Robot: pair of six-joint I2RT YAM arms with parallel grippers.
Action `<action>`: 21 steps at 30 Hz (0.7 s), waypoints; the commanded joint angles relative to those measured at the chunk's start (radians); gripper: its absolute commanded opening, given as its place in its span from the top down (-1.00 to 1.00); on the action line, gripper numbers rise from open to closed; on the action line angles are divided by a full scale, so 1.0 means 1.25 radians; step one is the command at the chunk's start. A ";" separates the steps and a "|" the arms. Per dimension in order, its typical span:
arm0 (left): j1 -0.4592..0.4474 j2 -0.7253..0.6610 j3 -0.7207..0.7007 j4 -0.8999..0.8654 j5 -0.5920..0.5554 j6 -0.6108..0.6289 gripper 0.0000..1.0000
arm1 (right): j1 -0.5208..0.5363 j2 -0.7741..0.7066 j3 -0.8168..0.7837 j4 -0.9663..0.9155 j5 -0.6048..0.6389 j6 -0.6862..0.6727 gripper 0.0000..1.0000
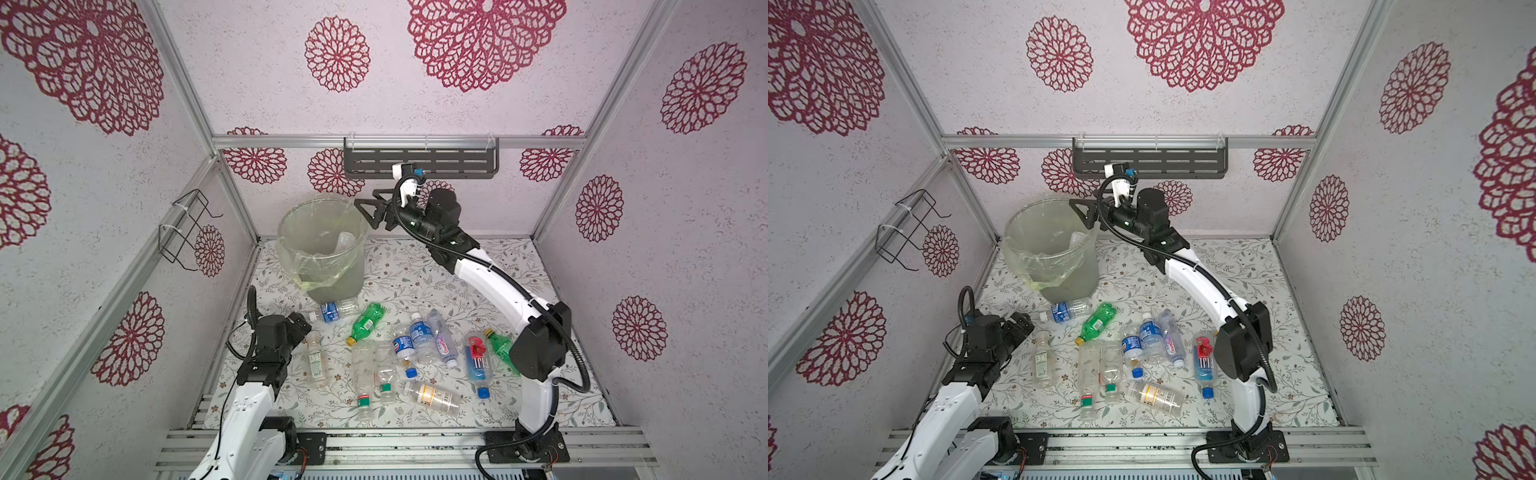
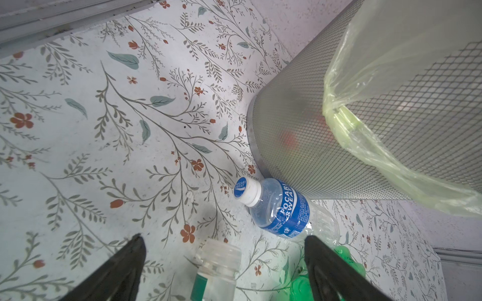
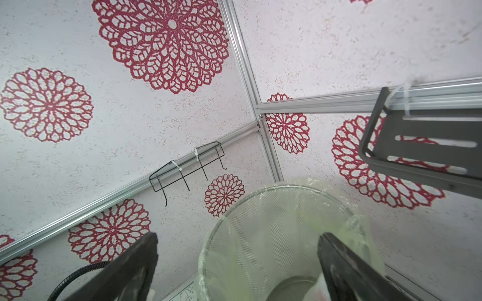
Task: Throw the plastic bottles in the bin
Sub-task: Throw the plastic bottle into the trash bin.
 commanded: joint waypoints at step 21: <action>-0.162 0.071 0.174 -0.279 -0.055 0.006 -0.95 | -0.153 -0.346 -0.582 -0.082 0.127 0.046 -0.98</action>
